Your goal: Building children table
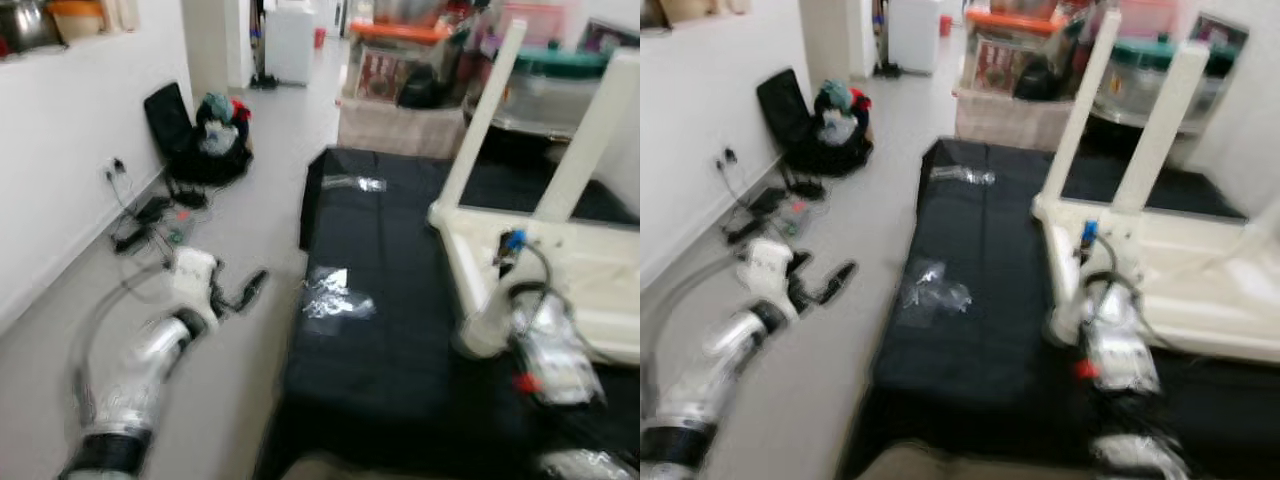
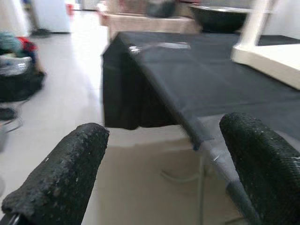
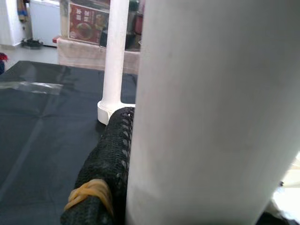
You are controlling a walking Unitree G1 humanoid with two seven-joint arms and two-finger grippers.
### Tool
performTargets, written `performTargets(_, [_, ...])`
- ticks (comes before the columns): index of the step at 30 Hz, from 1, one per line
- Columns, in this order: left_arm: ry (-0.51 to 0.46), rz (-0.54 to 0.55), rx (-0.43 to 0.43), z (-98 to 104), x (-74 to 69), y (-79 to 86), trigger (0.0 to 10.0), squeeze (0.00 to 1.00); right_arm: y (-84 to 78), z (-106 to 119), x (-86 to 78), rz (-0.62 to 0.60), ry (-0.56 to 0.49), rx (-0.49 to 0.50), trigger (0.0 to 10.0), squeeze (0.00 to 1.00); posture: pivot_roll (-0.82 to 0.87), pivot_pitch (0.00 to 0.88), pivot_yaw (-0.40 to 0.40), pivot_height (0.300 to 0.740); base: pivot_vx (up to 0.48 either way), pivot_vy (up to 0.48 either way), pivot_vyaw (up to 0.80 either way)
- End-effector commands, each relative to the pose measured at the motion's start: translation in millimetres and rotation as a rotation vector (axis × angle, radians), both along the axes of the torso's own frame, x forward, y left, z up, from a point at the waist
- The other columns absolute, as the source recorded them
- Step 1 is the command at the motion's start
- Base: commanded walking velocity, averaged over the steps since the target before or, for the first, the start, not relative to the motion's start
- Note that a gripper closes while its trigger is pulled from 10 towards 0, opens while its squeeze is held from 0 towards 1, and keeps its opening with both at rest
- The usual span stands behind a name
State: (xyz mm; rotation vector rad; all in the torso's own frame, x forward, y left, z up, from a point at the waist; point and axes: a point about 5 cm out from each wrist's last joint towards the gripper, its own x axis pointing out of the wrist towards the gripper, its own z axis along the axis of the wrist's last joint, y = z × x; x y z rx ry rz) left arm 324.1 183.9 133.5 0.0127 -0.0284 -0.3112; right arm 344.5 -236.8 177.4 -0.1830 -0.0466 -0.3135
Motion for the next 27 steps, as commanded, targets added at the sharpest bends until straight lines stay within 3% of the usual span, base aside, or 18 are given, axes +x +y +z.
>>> performTargets(1, [0.006,-0.027,0.001,-1.7,-0.1,-9.1,10.0,0.0,-7.8,-32.1,-8.8,-0.018,0.168,-0.152,10.0,0.0,0.05,0.0,-0.134,0.74,0.0,0.0,0.0])
performTargets(2, [0.006,-0.027,0.001,-1.7,-0.1,-9.1,10.0,0.0,-7.8,-32.1,-8.8,-0.018,0.168,-0.152,10.0,0.0,0.05,0.0,-0.134,0.74,0.0,0.0,0.0])
performTargets(5, [0.001,-0.025,-0.002,-0.3,0.2,-9.6,10.0,0.0,11.9,-45.3,-9.0,0.065,0.255,-0.136,10.0,0.0,0.05,0.0,-0.132,0.74,0.0,-0.356,0.0])
performTargets(10, [-0.001,-0.027,-0.005,0.9,0.0,-9.8,10.0,0.0,22.8,-47.7,-10.8,0.115,0.267,-0.104,10.0,0.0,0.05,0.0,-0.132,0.74,0.0,-0.425,0.0])
performTargets(18, [0.0,-0.029,-0.008,0.4,-0.8,-12.0,10.0,0.0,28.5,-46.3,-11.3,0.149,0.262,-0.074,10.0,0.0,0.05,0.0,-0.133,0.74,0.0,-0.457,-0.05])
performTargets(27, [0.01,-0.014,-0.013,-0.6,-0.3,-11.3,10.0,0.0,20.2,-39.5,-7.5,0.161,0.255,-0.06,10.0,0.0,0.06,0.0,-0.138,0.74,0.0,0.0,-0.11])
